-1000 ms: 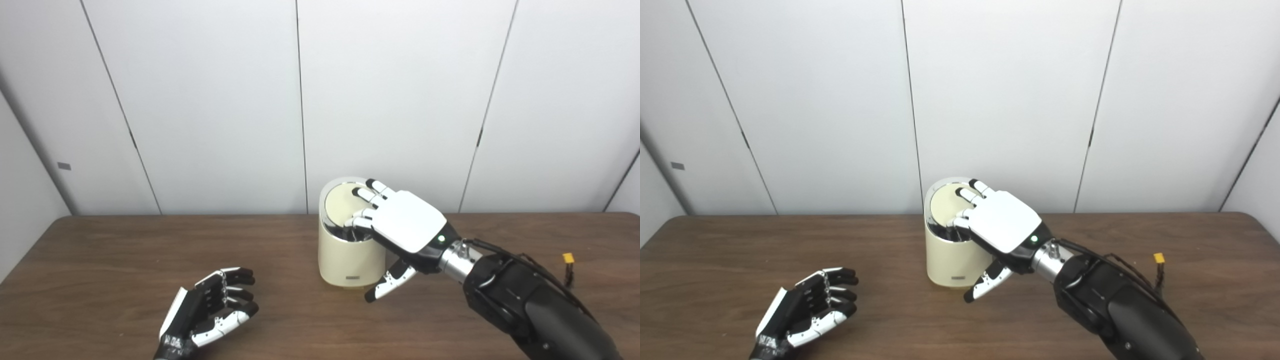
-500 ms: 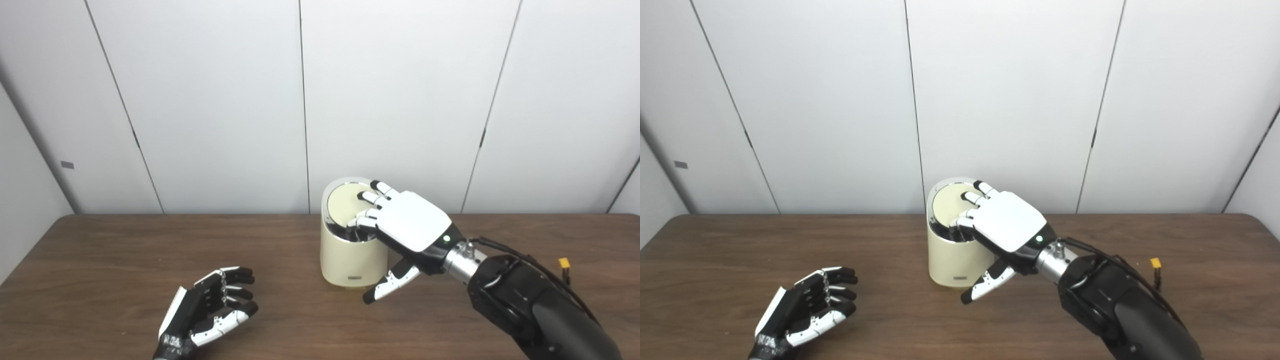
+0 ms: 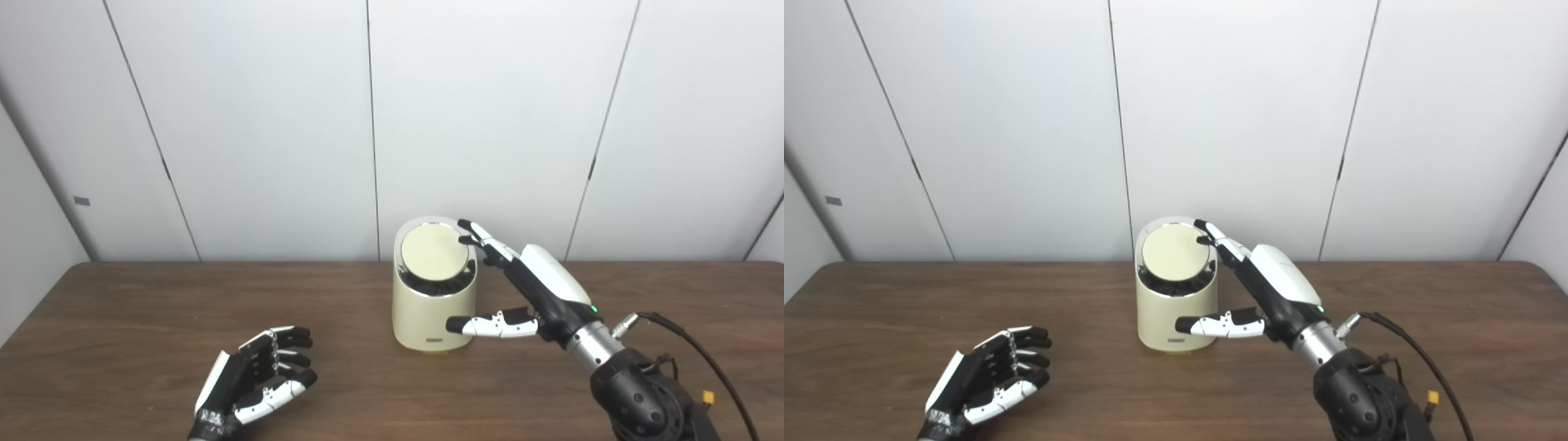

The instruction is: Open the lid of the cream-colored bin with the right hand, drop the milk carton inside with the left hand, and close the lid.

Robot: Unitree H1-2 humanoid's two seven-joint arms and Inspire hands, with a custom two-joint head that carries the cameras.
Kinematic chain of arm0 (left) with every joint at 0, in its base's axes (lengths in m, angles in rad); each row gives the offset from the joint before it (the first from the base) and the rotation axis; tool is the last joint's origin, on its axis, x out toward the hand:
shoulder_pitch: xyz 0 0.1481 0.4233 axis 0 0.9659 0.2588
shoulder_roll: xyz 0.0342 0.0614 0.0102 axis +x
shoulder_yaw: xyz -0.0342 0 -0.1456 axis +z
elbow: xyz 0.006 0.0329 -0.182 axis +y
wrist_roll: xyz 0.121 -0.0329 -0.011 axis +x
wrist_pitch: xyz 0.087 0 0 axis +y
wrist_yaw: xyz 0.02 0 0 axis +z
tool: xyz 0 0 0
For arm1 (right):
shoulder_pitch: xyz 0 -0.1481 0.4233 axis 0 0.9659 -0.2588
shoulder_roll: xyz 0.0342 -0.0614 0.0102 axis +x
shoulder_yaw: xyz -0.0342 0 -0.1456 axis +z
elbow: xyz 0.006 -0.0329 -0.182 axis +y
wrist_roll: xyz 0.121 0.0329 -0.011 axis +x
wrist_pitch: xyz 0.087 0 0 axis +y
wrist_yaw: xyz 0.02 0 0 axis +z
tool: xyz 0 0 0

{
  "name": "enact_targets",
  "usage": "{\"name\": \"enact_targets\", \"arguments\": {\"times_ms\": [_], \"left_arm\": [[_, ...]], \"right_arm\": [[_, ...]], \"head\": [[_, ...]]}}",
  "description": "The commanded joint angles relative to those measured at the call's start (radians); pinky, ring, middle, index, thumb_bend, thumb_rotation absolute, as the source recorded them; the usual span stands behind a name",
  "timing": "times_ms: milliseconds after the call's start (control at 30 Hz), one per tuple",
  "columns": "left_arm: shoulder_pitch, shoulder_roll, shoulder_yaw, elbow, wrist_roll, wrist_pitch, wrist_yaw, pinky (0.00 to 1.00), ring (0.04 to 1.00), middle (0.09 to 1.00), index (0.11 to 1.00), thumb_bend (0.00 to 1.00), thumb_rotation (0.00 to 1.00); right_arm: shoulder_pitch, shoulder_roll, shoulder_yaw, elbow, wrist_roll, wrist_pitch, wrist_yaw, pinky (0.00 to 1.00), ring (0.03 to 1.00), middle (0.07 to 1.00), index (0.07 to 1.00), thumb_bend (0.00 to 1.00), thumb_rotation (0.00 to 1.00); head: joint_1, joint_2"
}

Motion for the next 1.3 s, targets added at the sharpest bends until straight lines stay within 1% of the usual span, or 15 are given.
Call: {"name": "enact_targets", "arguments": {"times_ms": [0,100,167,233,300,400,533,700,767,867,967,1033,1100,1200,1267], "left_arm": [[-0.018,0.014,0.004,-0.045,-0.017,-0.01,-0.009,0.5,0.618,0.711,0.731,0.74,0.27],[-0.023,0.016,0.009,-0.039,-0.039,-0.017,-0.021,0.49,0.618,0.713,0.732,0.75,0.27],[-0.03,0.018,0.014,-0.032,-0.044,-0.02,-0.025,0.5,0.621,0.713,0.734,0.77,0.28],[-0.038,0.025,0.015,-0.021,-0.042,-0.039,-0.034,0.5,0.624,0.714,0.74,0.77,0.29],[-0.045,0.029,0.015,-0.015,-0.042,-0.046,-0.041,0.5,0.63,0.717,0.746,0.76,0.29],[-0.052,0.029,0.016,-0.012,-0.049,-0.044,-0.045,0.5,0.628,0.715,0.744,0.76,0.27],[-0.058,0.024,0.018,-0.012,-0.063,-0.04,-0.044,0.5,0.62,0.707,0.736,0.77,0.25],[-0.057,0.026,0.016,-0.01,-0.061,-0.046,-0.045,0.5,0.623,0.713,0.74,0.76,0.26],[-0.057,0.027,0.016,-0.006,-0.06,-0.054,-0.047,0.5,0.624,0.715,0.743,0.76,0.26],[-0.058,0.024,0.017,-0.004,-0.056,-0.054,-0.041,0.5,0.625,0.715,0.741,0.77,0.26],[-0.059,0.021,0.018,-0.009,-0.063,-0.051,-0.041,0.5,0.623,0.714,0.74,0.76,0.26],[-0.059,0.018,0.019,-0.012,-0.075,-0.044,-0.043,0.49,0.626,0.717,0.745,0.78,0.26],[-0.059,0.017,0.018,-0.015,-0.087,-0.037,-0.048,0.49,0.633,0.729,0.765,0.79,0.25],[-0.058,0.02,0.013,-0.016,-0.094,-0.034,-0.056,0.51,0.67,0.775,0.833,0.8,0.26],[-0.057,0.021,0.013,-0.016,-0.098,-0.035,-0.059,0.52,0.681,0.791,0.856,0.8,0.26]], "right_arm": [[0.011,-0.006,-0.053,-0.024,0.062,0.027,-0.033,0.82,0.905,0.919,0.989,0.66,0.54],[0.065,-0.012,-0.081,-0.014,0.124,0.021,-0.032,0.77,0.891,0.927,0.974,0.71,0.47],[0.1,-0.009,-0.098,0.001,0.18,0.005,-0.037,0.77,0.899,0.938,0.97,0.71,0.39],[0.134,-0.008,-0.111,0.019,0.226,-0.021,-0.05,0.76,0.896,0.941,0.959,0.73,0.34],[0.159,-0.006,-0.118,0.04,0.257,-0.055,-0.069,0.75,0.888,0.943,0.959,0.72,0.3],[0.175,0.001,-0.122,0.063,0.283,-0.087,-0.096,0.69,0.874,0.944,0.957,0.72,0.32],[0.185,0.003,-0.116,0.064,0.296,-0.092,-0.11,0.63,0.873,0.952,0.962,0.71,0.35],[0.185,0.0,-0.112,0.062,0.302,-0.106,-0.117,0.7,0.884,0.952,0.963,0.72,0.36],[0.183,0.001,-0.111,0.063,0.306,-0.113,-0.119,0.7,0.881,0.948,0.959,0.73,0.35],[0.184,-0.002,-0.105,0.068,0.308,-0.128,-0.121,0.66,0.848,0.937,0.95,0.73,0.36],[0.191,-0.003,-0.104,0.081,0.323,-0.152,-0.125,0.66,0.831,0.931,0.947,0.72,0.34],[0.197,0.002,-0.11,0.092,0.342,-0.167,-0.13,0.68,0.829,0.926,0.941,0.73,0.32],[0.203,0.008,-0.117,0.109,0.361,-0.186,-0.139,0.71,0.84,0.926,0.937,0.73,0.3],[0.212,0.021,-0.127,0.13,0.391,-0.203,-0.155,0.72,0.853,0.927,0.931,0.73,0.27],[0.216,0.024,-0.13,0.136,0.404,-0.214,-0.162,0.73,0.858,0.927,0.93,0.73,0.27]], "head": [[0.0,0.001],[-0.002,-0.002],[-0.002,-0.002],[-0.006,-0.004],[-0.009,-0.005],[-0.011,-0.006],[-0.009,-0.01],[-0.009,-0.01],[-0.009,-0.01],[-0.009,-0.013],[-0.015,-0.008],[-0.021,-0.007],[-0.027,-0.006],[-0.034,-0.006],[-0.041,-0.003]]}}
